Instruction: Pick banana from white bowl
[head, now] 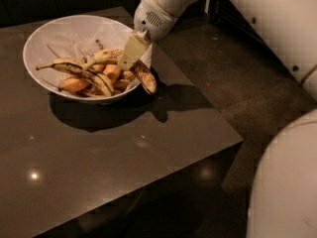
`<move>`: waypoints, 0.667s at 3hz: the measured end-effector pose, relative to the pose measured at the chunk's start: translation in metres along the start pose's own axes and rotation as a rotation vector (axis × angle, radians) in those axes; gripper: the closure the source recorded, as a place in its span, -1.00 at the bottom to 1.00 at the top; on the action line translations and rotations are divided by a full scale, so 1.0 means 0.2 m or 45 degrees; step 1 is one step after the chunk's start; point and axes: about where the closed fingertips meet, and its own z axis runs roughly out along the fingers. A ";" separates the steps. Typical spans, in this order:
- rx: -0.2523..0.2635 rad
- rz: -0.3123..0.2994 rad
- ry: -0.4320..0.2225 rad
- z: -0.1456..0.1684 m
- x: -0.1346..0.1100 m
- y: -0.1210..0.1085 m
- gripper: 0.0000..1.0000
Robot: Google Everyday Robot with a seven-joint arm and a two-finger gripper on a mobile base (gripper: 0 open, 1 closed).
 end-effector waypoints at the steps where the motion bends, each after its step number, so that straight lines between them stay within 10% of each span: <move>1: -0.030 0.024 0.032 0.07 0.07 0.02 1.00; 2: -0.029 0.023 0.036 0.06 0.07 0.02 1.00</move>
Offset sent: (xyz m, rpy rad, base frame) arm -0.0078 -0.0052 -0.0166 -0.0446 0.0365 -0.0009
